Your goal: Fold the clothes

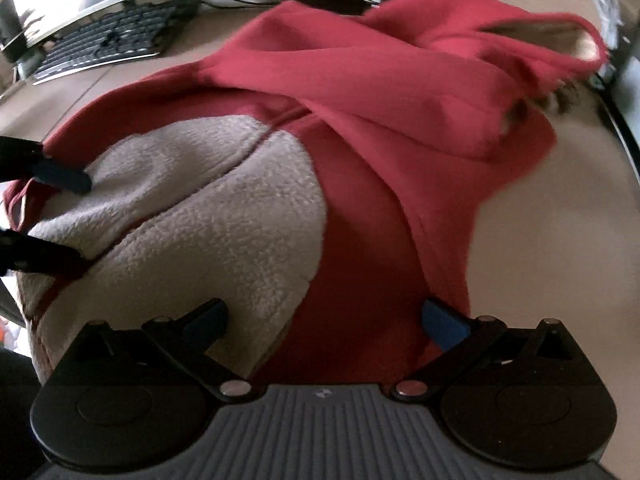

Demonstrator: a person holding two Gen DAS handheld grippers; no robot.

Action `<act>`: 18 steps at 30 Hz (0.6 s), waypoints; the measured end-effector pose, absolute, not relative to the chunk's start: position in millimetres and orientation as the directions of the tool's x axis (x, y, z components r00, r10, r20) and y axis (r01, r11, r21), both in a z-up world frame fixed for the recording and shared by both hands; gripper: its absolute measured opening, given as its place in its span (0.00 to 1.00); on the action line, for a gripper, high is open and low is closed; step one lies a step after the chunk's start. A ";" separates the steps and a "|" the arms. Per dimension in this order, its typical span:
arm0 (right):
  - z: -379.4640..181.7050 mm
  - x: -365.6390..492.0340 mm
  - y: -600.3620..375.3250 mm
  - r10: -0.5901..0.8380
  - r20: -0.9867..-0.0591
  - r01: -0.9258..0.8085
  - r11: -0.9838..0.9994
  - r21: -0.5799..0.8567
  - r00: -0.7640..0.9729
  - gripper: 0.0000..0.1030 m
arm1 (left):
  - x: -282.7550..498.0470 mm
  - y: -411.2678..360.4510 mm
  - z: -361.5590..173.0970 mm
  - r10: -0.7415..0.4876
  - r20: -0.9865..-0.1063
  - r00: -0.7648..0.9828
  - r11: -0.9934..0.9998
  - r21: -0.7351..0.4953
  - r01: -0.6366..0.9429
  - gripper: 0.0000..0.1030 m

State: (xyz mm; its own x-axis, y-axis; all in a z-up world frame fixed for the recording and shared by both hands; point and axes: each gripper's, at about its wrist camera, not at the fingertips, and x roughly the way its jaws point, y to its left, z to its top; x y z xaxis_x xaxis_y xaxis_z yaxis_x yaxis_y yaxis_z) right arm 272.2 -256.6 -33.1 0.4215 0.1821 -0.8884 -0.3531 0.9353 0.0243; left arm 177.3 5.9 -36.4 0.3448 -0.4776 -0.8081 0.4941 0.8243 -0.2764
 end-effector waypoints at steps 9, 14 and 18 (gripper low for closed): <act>-39.8 257.4 -261.2 0.201 -0.862 -0.361 0.932 0.023 0.465 1.00 | 233.7 -55.2 -19.2 -0.198 -0.699 0.687 0.782 0.310 0.541 1.00; -40.0 250.4 -265.3 0.214 -0.852 -0.373 0.927 0.023 0.478 1.00 | 271.5 -88.2 -48.8 -0.094 -0.649 0.755 0.634 0.546 0.548 1.00; -41.9 249.6 -265.1 0.226 -0.849 -0.400 0.916 0.019 0.478 1.00 | 301.3 -74.1 -38.4 -0.004 -0.587 0.810 0.751 0.533 0.390 1.00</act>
